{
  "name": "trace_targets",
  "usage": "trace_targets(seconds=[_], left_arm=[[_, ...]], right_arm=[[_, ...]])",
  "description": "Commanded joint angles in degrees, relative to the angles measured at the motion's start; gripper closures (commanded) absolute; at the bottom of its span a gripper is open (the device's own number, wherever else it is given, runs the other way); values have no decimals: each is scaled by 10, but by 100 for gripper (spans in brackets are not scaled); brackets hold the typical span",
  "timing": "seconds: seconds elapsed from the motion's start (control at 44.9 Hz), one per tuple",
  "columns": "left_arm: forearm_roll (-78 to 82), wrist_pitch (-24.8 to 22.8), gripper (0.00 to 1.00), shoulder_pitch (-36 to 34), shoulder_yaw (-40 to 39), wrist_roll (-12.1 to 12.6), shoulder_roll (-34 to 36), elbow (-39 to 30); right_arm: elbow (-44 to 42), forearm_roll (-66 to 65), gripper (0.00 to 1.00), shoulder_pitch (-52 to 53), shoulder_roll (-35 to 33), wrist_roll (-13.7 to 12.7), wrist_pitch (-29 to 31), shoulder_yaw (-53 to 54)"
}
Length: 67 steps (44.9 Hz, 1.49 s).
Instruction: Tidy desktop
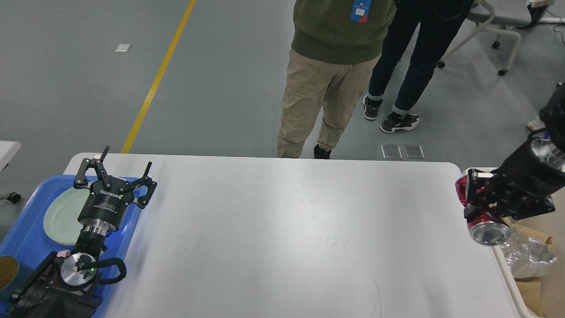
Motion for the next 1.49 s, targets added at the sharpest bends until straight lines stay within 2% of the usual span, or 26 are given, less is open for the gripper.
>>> trace_targets(seconds=[0.0, 0.089, 0.223, 0.245, 0.312, 0.379, 0.557, 0.713, 0.936, 0.958, 1.025, 1.137, 1.315, 1.337, 1.359, 1.382, 1.404, 1.426, 1.449, 1.471], left_arm=[[0, 0, 4, 0, 0, 0, 0, 0], [0, 0, 4, 0, 0, 0, 0, 0], [0, 1, 4, 0, 0, 1, 0, 0], [0, 1, 4, 0, 0, 0, 0, 0], [0, 1, 4, 0, 0, 0, 0, 0], [0, 1, 4, 0, 0, 0, 0, 0], [0, 1, 4, 0, 0, 0, 0, 0], [0, 0, 4, 0, 0, 0, 0, 0], [0, 1, 4, 0, 0, 0, 0, 0], [0, 1, 4, 0, 0, 0, 0, 0], [0, 1, 4, 0, 0, 0, 0, 0], [0, 1, 4, 0, 0, 0, 0, 0], [0, 1, 4, 0, 0, 0, 0, 0], [0, 1, 4, 0, 0, 0, 0, 0], [0, 1, 4, 0, 0, 0, 0, 0], [0, 1, 4, 0, 0, 0, 0, 0], [0, 1, 4, 0, 0, 0, 0, 0], [0, 1, 4, 0, 0, 0, 0, 0], [0, 1, 4, 0, 0, 0, 0, 0], [0, 1, 4, 0, 0, 0, 0, 0]], right_arm=[[2, 11, 100, 13, -8, -1, 0, -27], [-17, 9, 100, -11, -52, -1, -3, -24], [-113, 6, 100, -89, -124, -2, -9, -17], [-154, 8, 100, -124, -137, -2, -11, -11], [-249, 13, 100, -228, -142, -2, -14, 26], [-306, 14, 100, -303, -141, -2, -30, 65], [-439, 14, 100, -505, -133, -2, -129, 196], [-534, 14, 100, -668, -93, -11, -240, 305], [-708, 52, 100, -822, 25, -69, -351, 345], [-729, 62, 100, -839, 43, -85, -371, 345], [-751, 71, 100, -856, 69, -111, -401, 343], [-754, 71, 100, -874, 86, -132, -423, 343], [-753, 71, 100, -875, 87, -131, -428, 344], [-753, 71, 98, -875, 88, -131, -428, 344], [-752, 71, 78, -875, 91, -131, -432, 344], [-753, 71, 62, -875, 92, -131, -435, 344], [-751, 71, 33, -875, 92, -129, -442, 344], [-751, 71, 21, -875, 92, -128, -447, 344], [-751, 71, 0, -875, 92, -128, -460, 344], [-749, 71, 0, -874, 92, -128, -463, 344]])
